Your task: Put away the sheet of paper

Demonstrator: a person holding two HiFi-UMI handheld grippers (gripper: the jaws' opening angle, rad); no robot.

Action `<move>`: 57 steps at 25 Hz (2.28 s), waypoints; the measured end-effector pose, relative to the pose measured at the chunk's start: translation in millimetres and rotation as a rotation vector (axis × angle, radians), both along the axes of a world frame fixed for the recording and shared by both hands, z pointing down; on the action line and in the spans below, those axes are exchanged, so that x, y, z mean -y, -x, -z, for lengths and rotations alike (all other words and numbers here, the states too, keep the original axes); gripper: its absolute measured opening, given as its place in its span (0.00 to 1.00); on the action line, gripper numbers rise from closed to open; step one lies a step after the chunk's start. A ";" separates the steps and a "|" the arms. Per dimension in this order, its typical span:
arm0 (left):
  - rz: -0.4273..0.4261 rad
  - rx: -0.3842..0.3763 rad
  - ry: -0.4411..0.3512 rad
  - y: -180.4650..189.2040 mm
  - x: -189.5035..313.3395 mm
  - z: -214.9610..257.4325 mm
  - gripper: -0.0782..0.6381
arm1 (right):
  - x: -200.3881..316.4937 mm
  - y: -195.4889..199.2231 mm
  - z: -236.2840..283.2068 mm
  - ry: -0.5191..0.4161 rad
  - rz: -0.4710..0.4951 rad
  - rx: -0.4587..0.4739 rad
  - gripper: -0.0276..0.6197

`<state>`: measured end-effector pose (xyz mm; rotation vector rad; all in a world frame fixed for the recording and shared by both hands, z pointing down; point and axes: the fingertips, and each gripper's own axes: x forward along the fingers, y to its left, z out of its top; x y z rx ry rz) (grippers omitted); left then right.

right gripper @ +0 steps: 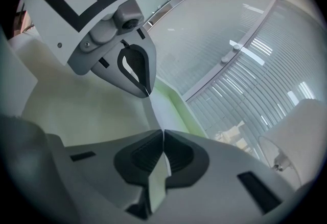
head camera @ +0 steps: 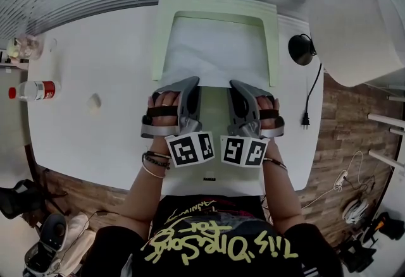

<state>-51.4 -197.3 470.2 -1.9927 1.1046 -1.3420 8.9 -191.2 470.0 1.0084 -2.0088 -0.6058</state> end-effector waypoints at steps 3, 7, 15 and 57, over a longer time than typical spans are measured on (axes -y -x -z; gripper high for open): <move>-0.001 0.003 0.003 0.9 0.5 -1.6 0.12 | 1.3 1.0 -1.2 0.001 0.003 -0.002 0.05; 0.001 0.003 0.003 1.1 2.4 -2.2 0.12 | 2.3 1.1 -1.0 -0.002 0.007 -0.009 0.05; 0.001 0.020 0.000 3.3 8.2 -0.8 0.12 | 6.5 2.9 -1.0 -0.010 0.011 -0.014 0.05; -0.007 0.056 -0.033 0.4 29.9 3.6 0.12 | 32.8 -1.3 0.8 -0.013 -0.008 -0.016 0.05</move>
